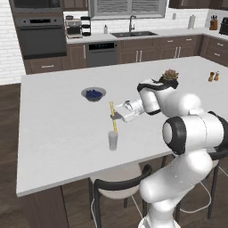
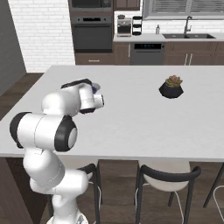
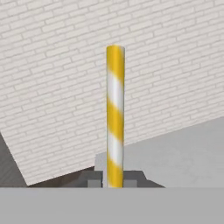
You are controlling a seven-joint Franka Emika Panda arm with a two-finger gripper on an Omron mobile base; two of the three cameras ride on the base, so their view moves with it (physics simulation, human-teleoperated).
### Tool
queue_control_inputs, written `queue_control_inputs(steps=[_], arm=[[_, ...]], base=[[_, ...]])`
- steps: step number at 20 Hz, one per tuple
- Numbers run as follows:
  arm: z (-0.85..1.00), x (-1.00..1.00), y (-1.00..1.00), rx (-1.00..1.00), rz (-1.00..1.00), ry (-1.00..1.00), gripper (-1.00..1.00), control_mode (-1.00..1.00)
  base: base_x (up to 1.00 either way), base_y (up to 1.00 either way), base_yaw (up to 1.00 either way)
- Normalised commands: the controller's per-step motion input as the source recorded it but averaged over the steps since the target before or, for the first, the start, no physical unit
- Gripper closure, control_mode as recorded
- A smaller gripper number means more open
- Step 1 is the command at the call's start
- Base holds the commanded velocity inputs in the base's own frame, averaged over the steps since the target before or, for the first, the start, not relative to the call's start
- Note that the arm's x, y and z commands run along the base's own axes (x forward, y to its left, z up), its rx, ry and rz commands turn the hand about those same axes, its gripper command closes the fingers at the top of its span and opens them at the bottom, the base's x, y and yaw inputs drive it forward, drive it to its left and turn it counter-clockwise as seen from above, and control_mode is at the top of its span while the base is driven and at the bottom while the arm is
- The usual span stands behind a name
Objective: Take a straw from the drawer in front and place it inside the glass cup on the dining counter.
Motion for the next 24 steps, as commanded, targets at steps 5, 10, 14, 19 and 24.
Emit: queue_control_inputs(steps=[5, 10, 14, 19, 24], arm=[[-0.25, 0.31, 0.0, 0.0, 0.0, 0.0, 1.0, -1.0], [-0.28, 0.16, 0.01, 0.0, 0.0, 0.0, 1.0, -1.0], [-0.27, 0.12, 0.09, 0.0, 0.0, 0.0, 1.0, -1.0], [-0.24, 0.21, 0.14, 0.0, 0.0, 0.0, 1.0, -1.0], [-0.1, 0.37, 0.02, 0.0, 0.0, 0.0, 1.0, -1.0]], base=[[0.0, 0.0, 0.0], [0.0, 0.0, 0.0], [0.0, 0.0, 0.0], [0.0, 0.0, 0.0], [0.0, 0.0, 0.0]])
